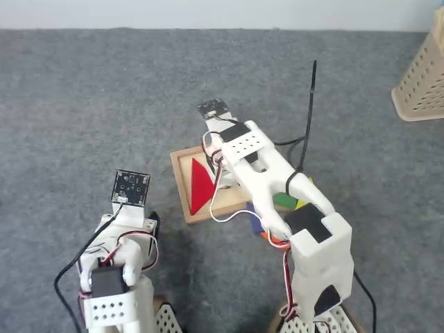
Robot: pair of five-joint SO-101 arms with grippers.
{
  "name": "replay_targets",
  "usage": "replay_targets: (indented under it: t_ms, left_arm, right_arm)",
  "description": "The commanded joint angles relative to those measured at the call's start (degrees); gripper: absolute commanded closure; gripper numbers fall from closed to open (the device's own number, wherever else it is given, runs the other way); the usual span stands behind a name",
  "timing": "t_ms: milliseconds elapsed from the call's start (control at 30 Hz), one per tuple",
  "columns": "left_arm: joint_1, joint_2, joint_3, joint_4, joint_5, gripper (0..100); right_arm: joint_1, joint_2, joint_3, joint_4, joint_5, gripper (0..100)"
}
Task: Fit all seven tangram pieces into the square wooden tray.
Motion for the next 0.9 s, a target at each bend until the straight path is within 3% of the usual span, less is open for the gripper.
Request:
replay_targets:
  t_ms: [0,333,867]
  left_arm:
    - [0.00,-0.35,-0.66,0.26,-0.26,83]
    - [0.00,-0.35,-0.66,0.26,-0.26,83]
    - [0.00,-0.35,-0.66,0.26,-0.26,83]
  right_arm:
    - [0.84,-1.98,2.37,0.84,0.70,96.6]
    - [1.01,-13.85,10.29,0.75,0.88,99.2]
    - [-0.04,-14.20,11.52,0.13,2.55,99.2]
